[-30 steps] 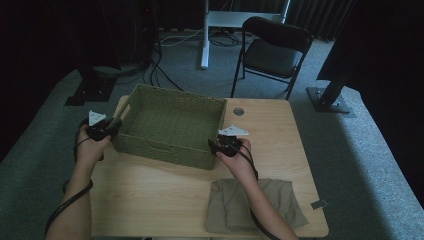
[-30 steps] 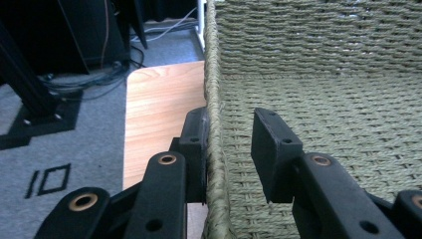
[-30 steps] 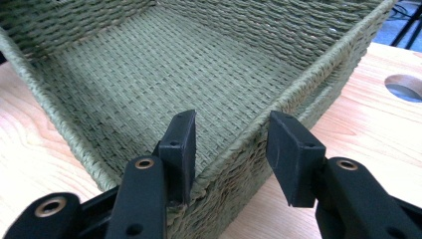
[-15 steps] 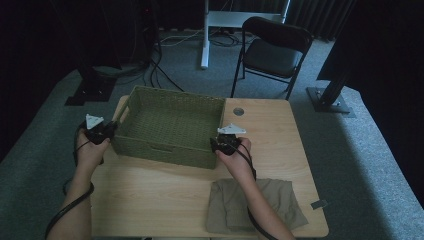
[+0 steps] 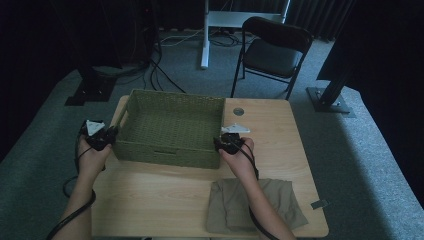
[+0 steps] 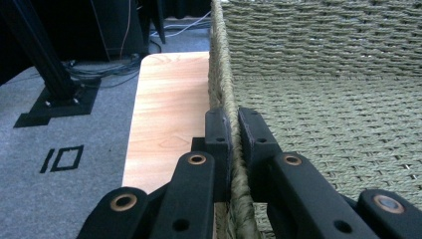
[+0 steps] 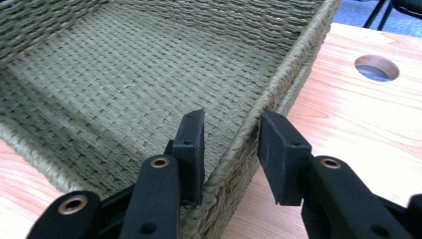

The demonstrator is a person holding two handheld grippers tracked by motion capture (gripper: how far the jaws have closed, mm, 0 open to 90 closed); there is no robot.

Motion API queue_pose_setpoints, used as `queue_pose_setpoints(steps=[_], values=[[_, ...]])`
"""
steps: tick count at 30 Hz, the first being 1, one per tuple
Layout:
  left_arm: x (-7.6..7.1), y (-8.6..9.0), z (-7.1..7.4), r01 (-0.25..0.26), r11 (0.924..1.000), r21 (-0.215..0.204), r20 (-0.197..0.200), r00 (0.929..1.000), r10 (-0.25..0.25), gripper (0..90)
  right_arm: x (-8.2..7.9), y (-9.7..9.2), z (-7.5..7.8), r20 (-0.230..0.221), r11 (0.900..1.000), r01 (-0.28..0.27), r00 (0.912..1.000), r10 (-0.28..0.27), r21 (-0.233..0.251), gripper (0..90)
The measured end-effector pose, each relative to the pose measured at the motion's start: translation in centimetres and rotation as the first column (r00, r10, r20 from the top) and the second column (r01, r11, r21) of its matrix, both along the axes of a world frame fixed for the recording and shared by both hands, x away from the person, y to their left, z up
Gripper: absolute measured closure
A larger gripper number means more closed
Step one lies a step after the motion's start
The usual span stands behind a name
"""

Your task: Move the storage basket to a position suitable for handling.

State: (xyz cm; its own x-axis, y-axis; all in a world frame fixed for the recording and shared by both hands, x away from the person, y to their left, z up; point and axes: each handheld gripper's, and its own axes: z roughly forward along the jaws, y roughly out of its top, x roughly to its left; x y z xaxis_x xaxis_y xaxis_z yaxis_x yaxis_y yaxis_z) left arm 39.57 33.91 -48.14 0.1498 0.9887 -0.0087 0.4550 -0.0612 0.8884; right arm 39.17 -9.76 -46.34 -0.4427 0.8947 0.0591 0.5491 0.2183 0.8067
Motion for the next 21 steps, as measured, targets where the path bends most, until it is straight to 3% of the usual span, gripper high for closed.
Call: queue_pose_setpoints(steps=[14,17,21], values=[[-2.1,-1.4,0.1,-0.008,0.9998,-0.016,-0.018,0.9998,0.008,84.1,-0.2,-0.7,0.0,0.0,0.9982,0.041,0.9992,-0.041,-0.044,69.7],[-2.5,-1.6,0.0,-0.008,0.9993,-0.037,-0.013,0.9999,0.007,84.0,-0.2,-1.0,0.0,-0.015,0.9986,0.045,0.9989,-0.045,-0.028,70.4],[-2.8,-1.9,0.1,0.005,0.9998,-0.017,-0.017,0.9998,-0.005,83.4,-0.4,-1.4,0.1,-0.023,0.9983,0.053,0.9983,-0.054,-0.025,71.5]])
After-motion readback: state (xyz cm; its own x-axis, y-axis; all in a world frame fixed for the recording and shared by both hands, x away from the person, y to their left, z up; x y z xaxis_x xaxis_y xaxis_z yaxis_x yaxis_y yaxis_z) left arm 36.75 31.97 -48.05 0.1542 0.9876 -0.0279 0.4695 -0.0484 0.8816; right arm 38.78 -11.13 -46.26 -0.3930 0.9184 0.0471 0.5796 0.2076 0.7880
